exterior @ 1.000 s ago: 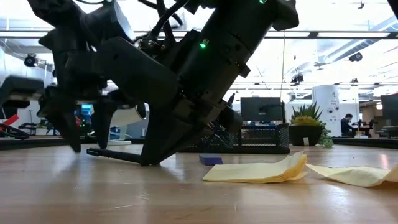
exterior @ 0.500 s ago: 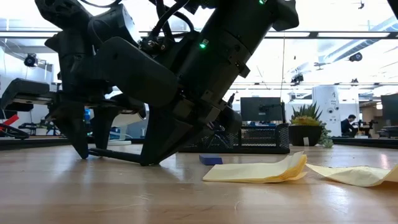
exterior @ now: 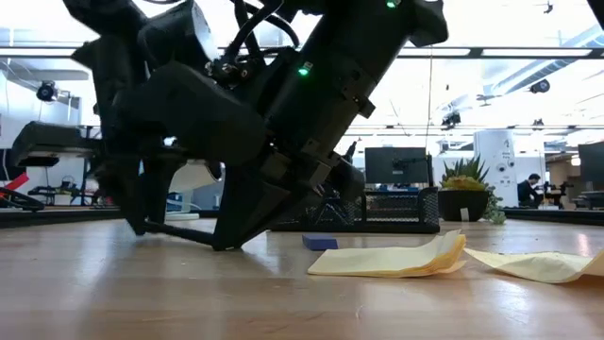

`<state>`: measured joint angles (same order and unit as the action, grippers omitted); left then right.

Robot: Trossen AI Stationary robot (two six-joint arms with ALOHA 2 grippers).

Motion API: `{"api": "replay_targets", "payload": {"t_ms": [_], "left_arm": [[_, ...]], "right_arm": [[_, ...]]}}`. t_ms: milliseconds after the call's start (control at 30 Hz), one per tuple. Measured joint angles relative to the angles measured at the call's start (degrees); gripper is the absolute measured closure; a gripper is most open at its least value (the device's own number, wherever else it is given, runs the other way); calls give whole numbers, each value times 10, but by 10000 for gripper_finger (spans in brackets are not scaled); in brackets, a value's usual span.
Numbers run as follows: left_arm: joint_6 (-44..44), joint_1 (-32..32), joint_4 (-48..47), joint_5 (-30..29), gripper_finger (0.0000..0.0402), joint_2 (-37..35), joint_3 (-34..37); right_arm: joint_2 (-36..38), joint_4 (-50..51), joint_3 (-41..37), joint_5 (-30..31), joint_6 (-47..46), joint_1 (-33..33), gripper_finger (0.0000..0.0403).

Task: Pick and place office supplies into organizer
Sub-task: Put the black pen into the black desk organizer

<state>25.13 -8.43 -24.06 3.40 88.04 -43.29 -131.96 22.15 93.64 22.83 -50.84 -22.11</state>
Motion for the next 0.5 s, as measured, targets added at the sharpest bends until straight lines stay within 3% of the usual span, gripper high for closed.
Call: {"api": "replay_targets", "payload": {"t_ms": [167, 333, 500], "left_arm": [[18, -1, -81, -47, 370, -19, -54], [14, 1, -190, -143, 371, -40, -131], [39, -3, -290, -213, 371, -62, -214]], "right_arm": [[6, 64, 41, 7, -2, -12, 378], [17, 190, 98, -11, -44, -53, 379], [19, 318, 141, 0, -142, -103, 379]]}}
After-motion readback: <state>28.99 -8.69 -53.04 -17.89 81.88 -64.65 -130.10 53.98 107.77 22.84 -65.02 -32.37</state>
